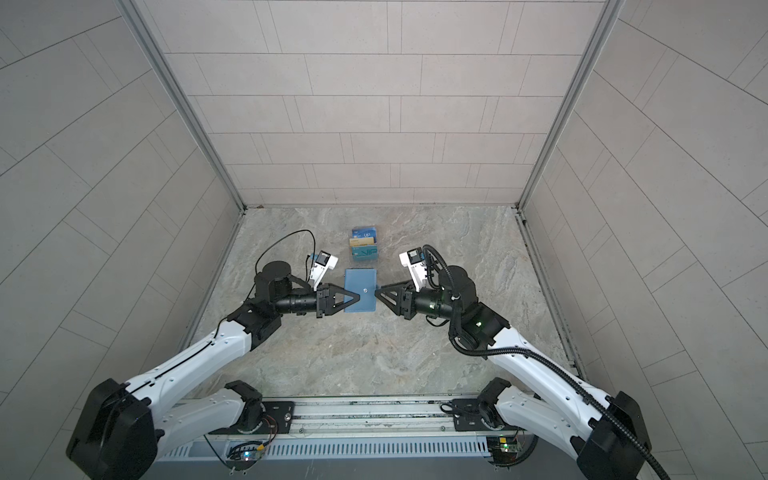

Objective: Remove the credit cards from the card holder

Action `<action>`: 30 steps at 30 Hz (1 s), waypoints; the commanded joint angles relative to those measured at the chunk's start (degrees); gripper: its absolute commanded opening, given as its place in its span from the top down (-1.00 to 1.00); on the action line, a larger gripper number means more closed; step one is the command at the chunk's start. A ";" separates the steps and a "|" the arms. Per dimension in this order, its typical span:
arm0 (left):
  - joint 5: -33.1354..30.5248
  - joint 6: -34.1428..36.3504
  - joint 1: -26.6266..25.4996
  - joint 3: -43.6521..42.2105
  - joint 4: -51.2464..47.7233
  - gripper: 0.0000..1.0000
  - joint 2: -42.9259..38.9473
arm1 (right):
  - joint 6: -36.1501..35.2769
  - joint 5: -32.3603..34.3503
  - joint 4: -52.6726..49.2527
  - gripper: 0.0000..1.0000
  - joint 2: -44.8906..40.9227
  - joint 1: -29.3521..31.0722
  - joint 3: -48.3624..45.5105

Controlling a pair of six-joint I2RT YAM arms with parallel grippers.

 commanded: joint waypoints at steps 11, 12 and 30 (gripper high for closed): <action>0.05 1.23 0.14 -0.19 0.34 1.00 -2.78 | -1.24 2.22 -3.98 0.24 2.65 0.09 1.59; -0.03 1.17 0.15 -0.20 0.38 1.00 -2.91 | -0.70 1.80 -3.02 0.23 2.85 0.10 1.33; -0.64 0.64 0.92 -0.18 0.53 1.00 -4.89 | 3.61 -2.99 4.52 0.15 4.72 0.09 -0.46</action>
